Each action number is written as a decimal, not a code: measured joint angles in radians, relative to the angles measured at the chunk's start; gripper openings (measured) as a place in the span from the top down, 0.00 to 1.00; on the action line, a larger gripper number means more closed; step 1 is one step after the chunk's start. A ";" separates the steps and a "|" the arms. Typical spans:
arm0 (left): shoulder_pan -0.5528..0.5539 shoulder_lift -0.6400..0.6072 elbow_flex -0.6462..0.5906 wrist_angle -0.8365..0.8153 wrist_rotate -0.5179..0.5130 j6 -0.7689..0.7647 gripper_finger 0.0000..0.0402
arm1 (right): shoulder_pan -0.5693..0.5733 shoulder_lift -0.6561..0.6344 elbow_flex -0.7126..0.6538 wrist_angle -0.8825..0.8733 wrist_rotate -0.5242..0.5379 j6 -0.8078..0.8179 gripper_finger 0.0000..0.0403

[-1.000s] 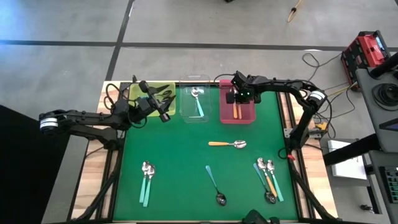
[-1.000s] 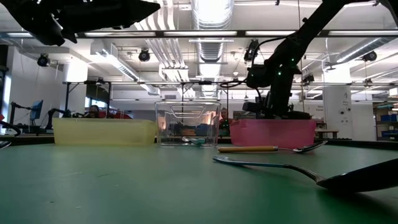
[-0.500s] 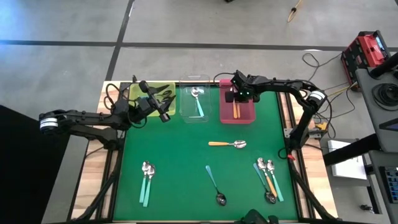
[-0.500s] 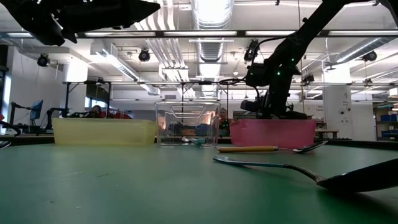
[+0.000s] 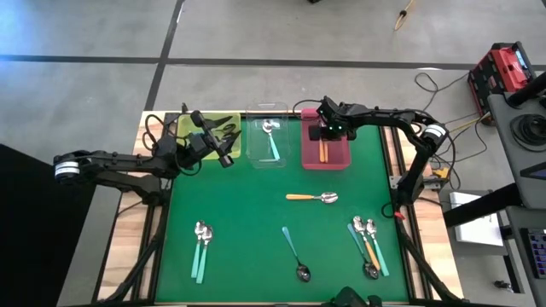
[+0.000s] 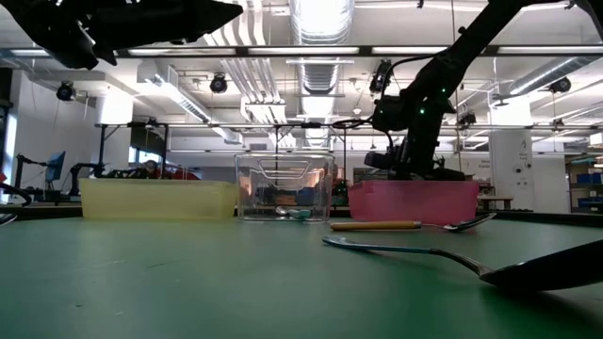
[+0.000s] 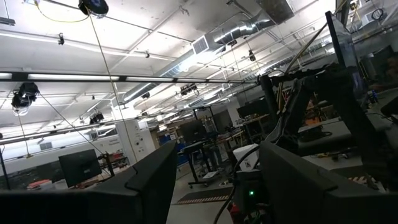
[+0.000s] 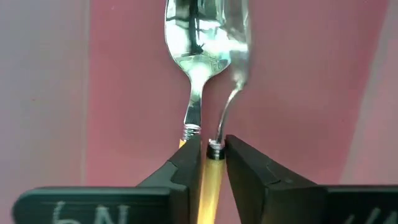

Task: Sort silverware by color (type)
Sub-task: Put the yellow spoon into the red bin, then put the green spoon into the transparent bin

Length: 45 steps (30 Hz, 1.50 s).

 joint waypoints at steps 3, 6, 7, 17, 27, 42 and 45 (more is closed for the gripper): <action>0.000 0.000 0.000 0.000 0.000 0.000 0.48 | 0.000 0.000 0.000 0.000 0.001 0.001 0.78; 0.000 0.000 0.000 0.000 0.000 0.000 0.48 | 0.000 0.000 0.000 0.000 0.001 0.001 0.73; 0.000 0.000 0.000 0.000 0.000 0.000 0.48 | 0.000 0.000 0.000 0.000 0.001 0.001 0.72; 0.000 0.000 0.000 0.000 0.000 0.007 0.48 | 0.000 -0.007 0.036 -0.006 0.000 -0.018 0.67; 0.000 0.000 0.000 -0.005 0.000 0.006 0.48 | 0.068 -0.016 0.174 0.005 0.192 -0.118 0.70; -0.023 -0.036 0.000 -0.159 0.055 -0.231 0.48 | 0.313 -0.016 0.343 0.080 0.506 -0.295 0.71; -0.040 -0.052 -0.001 -0.210 0.144 -0.281 0.48 | 0.356 -0.016 0.364 0.131 0.504 -0.334 0.71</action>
